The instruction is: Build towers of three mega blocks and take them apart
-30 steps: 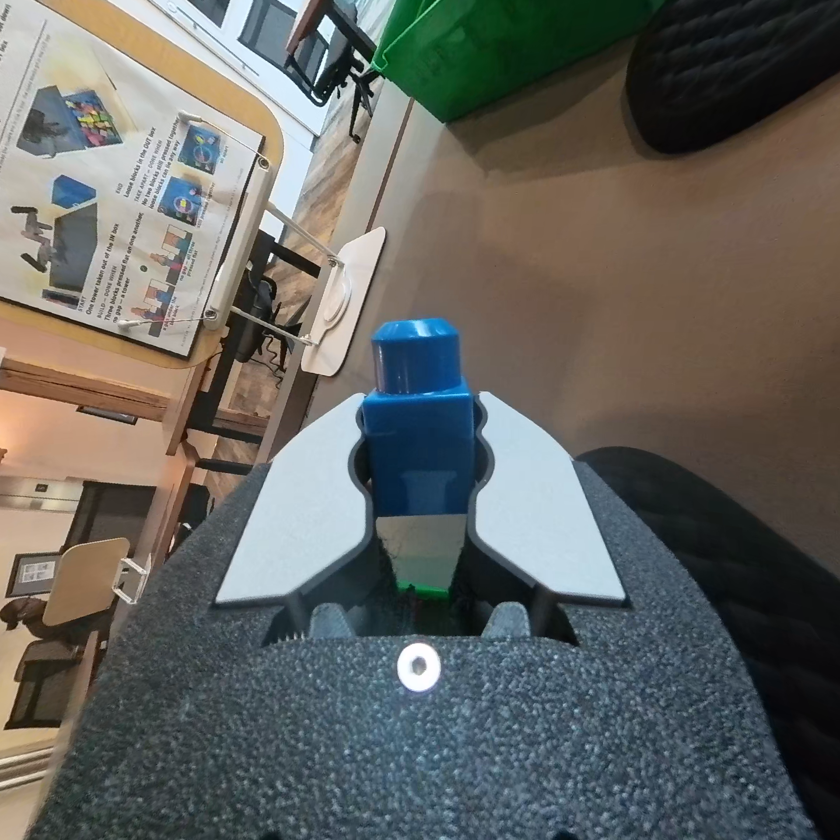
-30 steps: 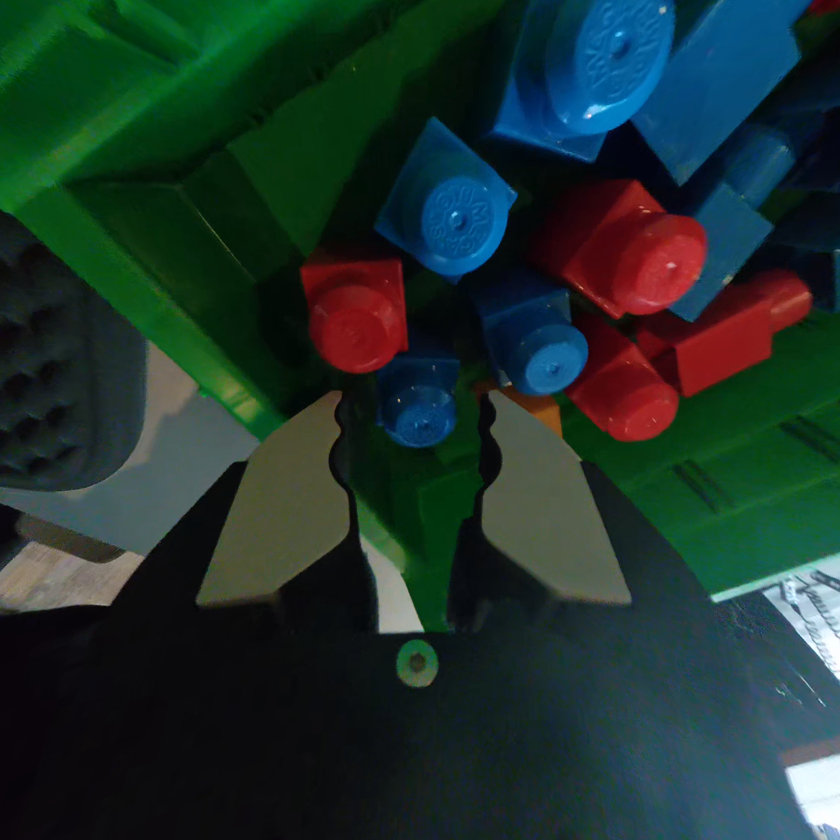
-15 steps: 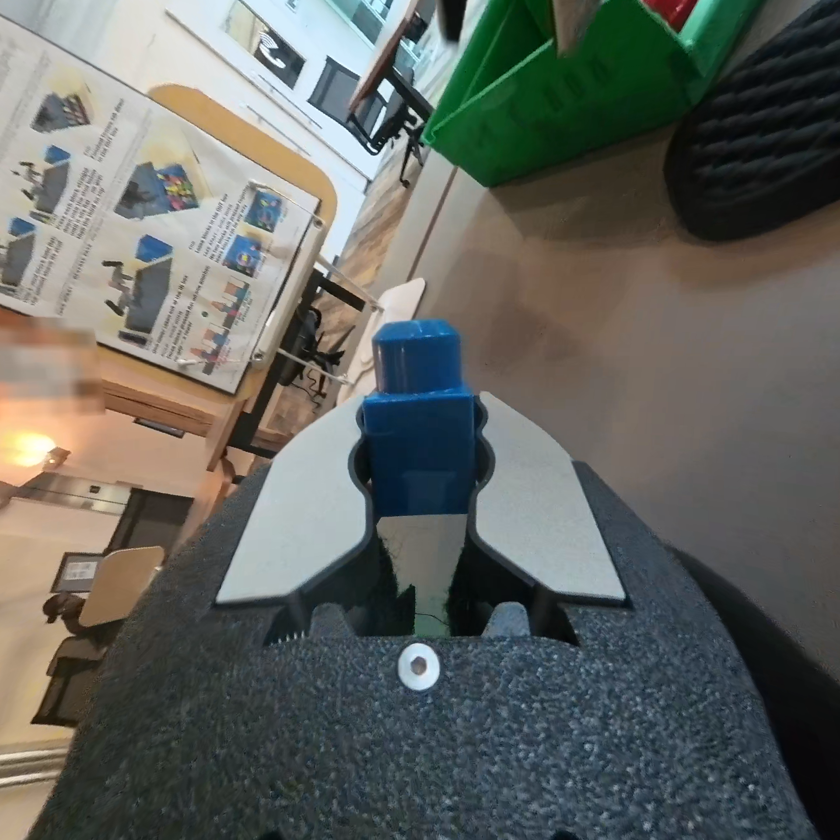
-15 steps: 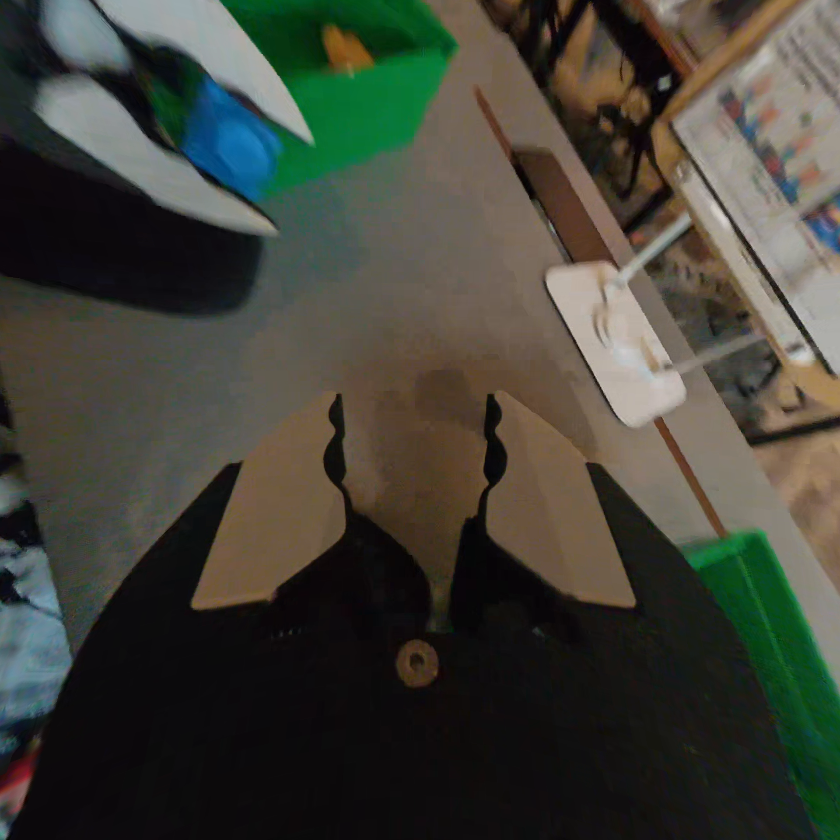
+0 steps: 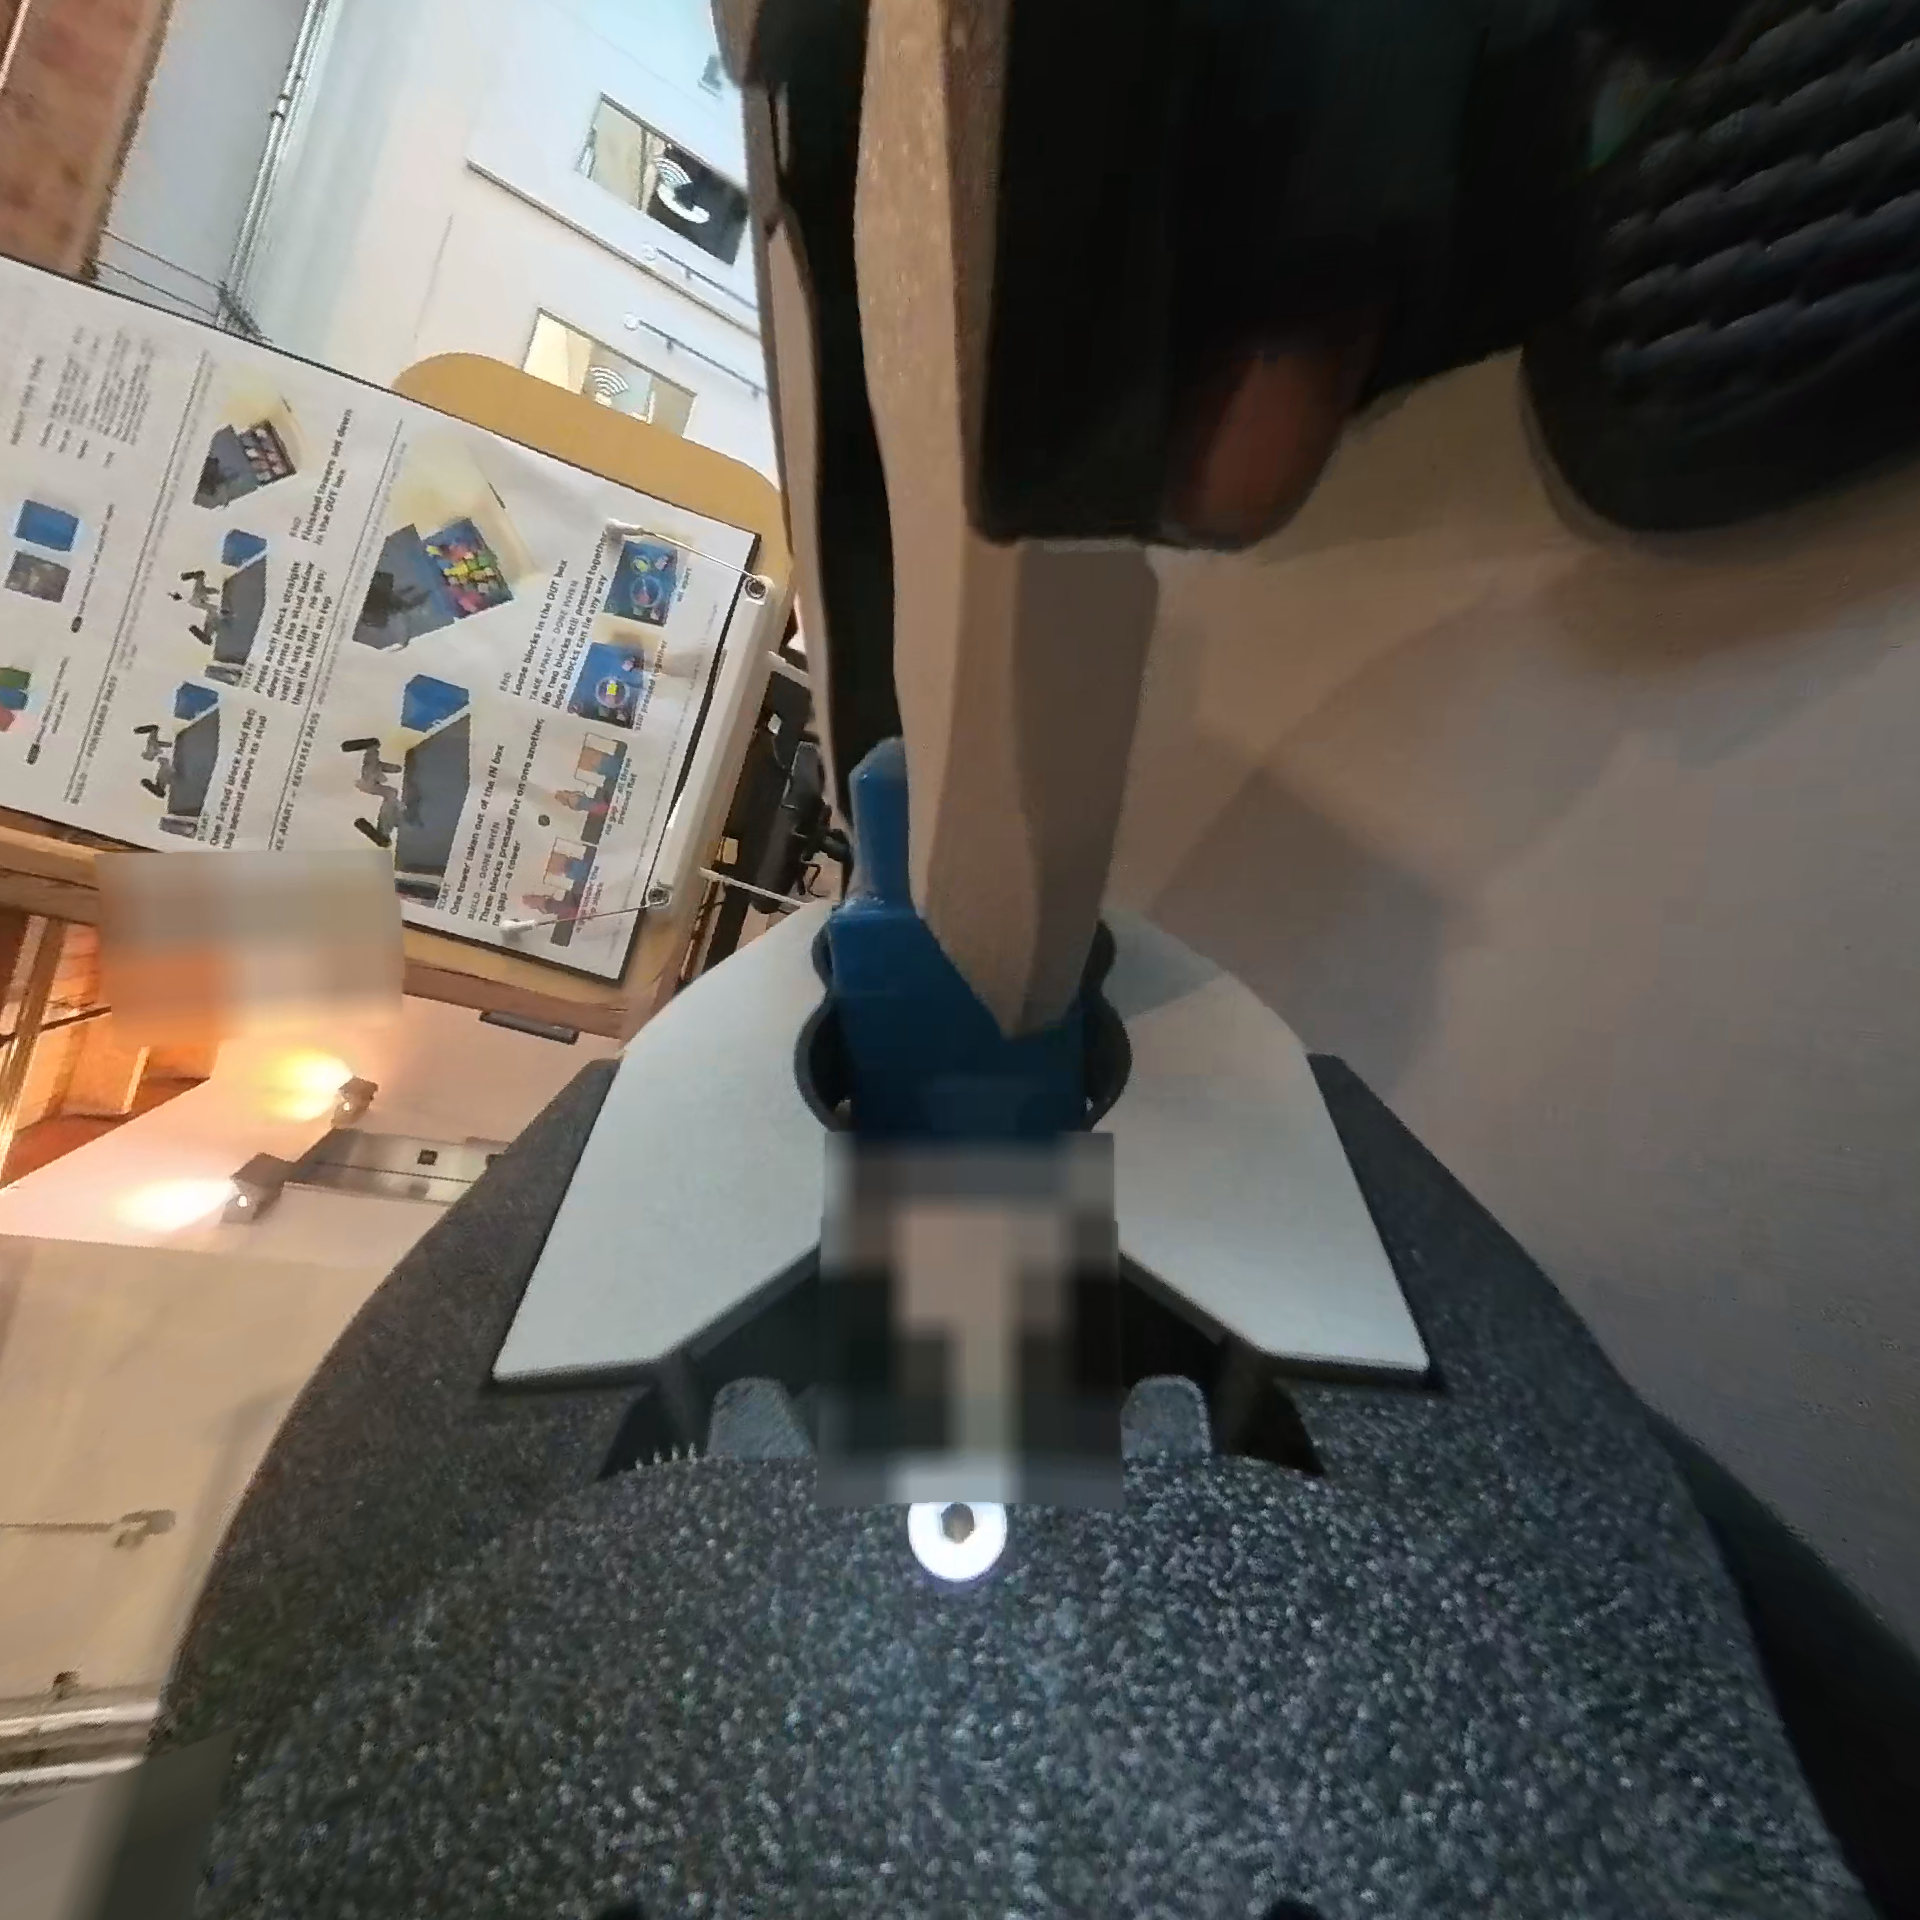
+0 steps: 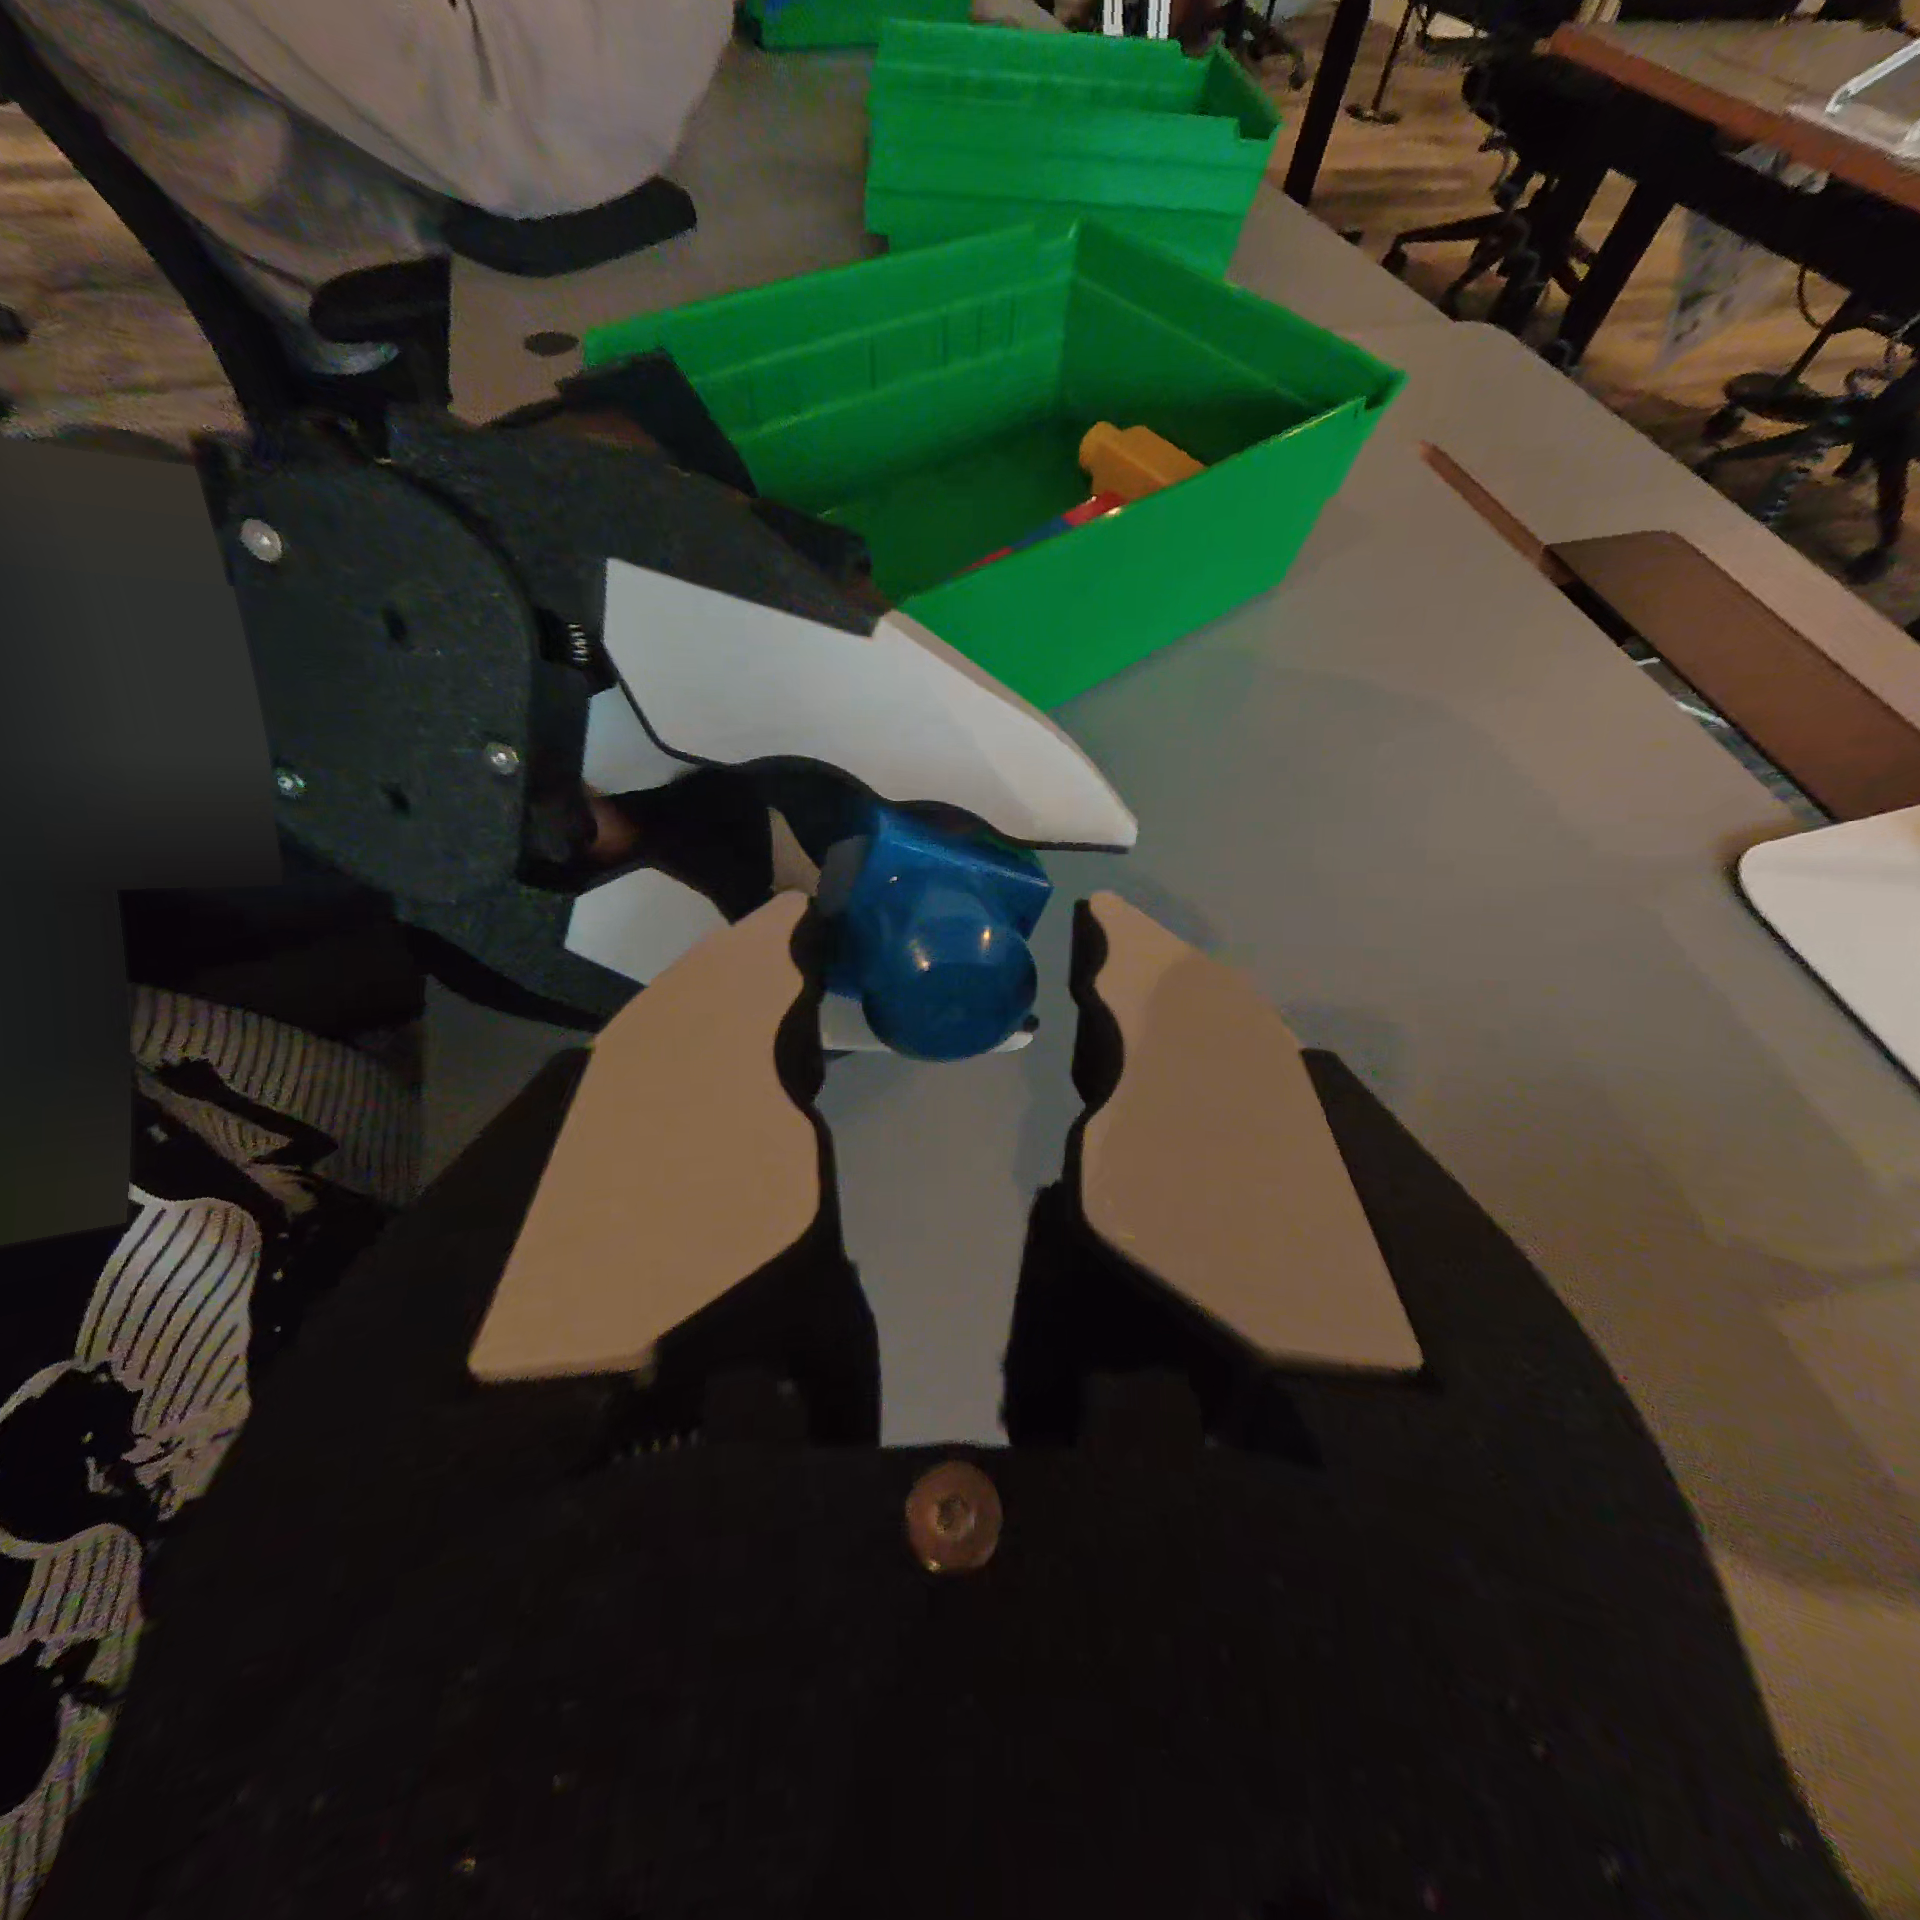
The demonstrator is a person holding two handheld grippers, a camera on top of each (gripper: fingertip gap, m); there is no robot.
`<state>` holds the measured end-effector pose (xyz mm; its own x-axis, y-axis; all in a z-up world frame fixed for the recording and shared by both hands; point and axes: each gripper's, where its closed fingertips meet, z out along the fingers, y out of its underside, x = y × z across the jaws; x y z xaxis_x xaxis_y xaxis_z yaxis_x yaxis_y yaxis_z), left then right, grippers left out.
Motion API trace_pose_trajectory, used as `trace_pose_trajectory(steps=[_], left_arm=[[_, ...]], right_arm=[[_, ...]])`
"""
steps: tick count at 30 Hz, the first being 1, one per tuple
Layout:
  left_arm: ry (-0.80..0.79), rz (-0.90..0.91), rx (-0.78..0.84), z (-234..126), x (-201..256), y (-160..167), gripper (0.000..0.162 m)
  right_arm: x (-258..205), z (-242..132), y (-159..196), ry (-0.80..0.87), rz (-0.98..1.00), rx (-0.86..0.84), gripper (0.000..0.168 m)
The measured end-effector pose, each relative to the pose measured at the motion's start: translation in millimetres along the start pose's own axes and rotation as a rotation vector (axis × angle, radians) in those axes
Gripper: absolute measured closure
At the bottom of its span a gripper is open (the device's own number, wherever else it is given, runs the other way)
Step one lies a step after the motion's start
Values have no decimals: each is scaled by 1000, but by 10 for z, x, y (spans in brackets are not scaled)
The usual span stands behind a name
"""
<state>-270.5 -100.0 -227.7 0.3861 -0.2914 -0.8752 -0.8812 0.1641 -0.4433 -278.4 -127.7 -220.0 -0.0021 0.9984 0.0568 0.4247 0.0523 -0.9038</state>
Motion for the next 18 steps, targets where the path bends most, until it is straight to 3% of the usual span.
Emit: trace_pose_trajectory(steps=[5, 10, 14, 18], left_arm=[[1, -24, 26, 7, 22, -16, 121], [12, -170, 61, -20, -27, -15, 116], [62, -326, 51, -74, -47, 113, 115], [190, -496, 18, -165, 29, 277, 116]], right_arm=[[-22, 0, -3, 1, -21, 20, 130], [56, -185, -54, 60, -60, 41, 131], [293, -621, 25, 182, -115, -27, 131], [692, -1322, 306, 346, -137, -226, 130]])
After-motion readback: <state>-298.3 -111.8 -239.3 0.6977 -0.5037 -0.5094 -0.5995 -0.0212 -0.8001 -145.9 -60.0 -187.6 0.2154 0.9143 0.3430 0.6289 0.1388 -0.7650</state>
